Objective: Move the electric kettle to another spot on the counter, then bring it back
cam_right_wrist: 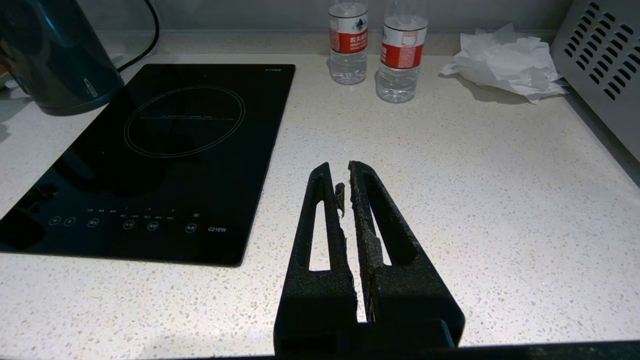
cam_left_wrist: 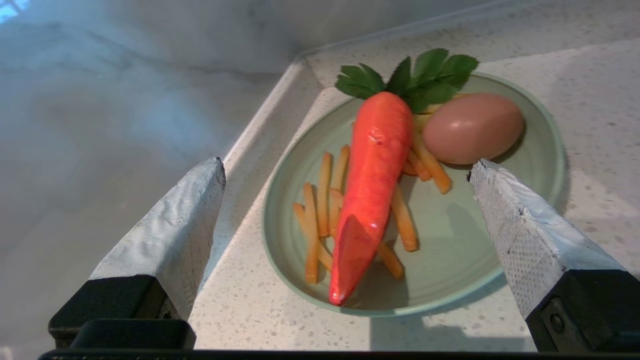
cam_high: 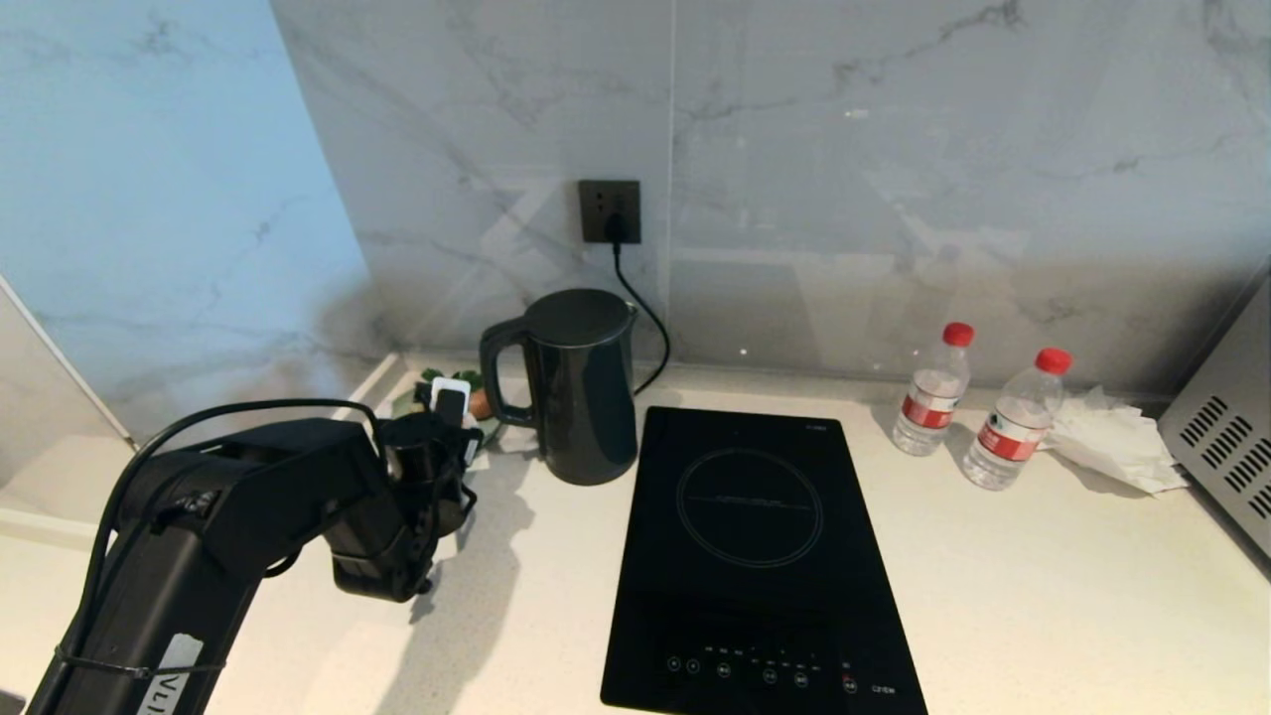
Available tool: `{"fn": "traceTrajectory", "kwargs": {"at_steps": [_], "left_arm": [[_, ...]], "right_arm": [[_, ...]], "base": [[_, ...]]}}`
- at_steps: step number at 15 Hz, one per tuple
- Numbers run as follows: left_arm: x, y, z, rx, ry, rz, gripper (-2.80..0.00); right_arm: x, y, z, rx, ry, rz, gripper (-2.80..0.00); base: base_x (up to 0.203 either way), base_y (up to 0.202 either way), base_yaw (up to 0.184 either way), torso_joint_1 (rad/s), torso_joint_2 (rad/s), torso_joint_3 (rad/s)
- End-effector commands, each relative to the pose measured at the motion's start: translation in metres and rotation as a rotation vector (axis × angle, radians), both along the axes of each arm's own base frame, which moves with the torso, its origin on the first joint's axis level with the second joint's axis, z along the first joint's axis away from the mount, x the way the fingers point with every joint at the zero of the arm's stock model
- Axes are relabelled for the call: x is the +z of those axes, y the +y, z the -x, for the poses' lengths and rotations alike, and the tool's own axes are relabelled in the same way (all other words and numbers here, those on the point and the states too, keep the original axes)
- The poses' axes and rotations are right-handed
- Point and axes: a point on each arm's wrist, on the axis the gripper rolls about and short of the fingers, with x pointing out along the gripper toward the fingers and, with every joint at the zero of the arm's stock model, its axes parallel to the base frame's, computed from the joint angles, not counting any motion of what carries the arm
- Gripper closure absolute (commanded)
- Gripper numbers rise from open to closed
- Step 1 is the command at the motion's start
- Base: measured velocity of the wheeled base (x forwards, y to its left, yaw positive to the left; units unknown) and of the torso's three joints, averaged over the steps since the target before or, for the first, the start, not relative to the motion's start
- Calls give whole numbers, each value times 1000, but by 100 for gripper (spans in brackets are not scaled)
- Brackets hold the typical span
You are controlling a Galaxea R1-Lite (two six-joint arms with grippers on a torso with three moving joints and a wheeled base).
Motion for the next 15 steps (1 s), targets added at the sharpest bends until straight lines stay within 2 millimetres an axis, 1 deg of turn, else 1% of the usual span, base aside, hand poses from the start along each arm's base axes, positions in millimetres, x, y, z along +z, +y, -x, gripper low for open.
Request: {"fn": "traceTrajectory", "kwargs": {"at_steps": [1, 5, 15], "left_arm": [[-1, -1, 2, -9, 4, -4, -280], [-16, -1, 8, -40, 74, -26, -280], [-19, -20, 15, -91, 80, -24, -280]], "right_arm": [[0, 0, 0, 0, -1, -1, 0], [0, 0, 0, 0, 1, 1, 0], [0, 0, 0, 0, -1, 0, 0]], "base": [[0, 0, 0, 0, 0, 0], [0, 0, 0, 0, 0, 0], [0, 0, 0, 0, 0, 0]]}}
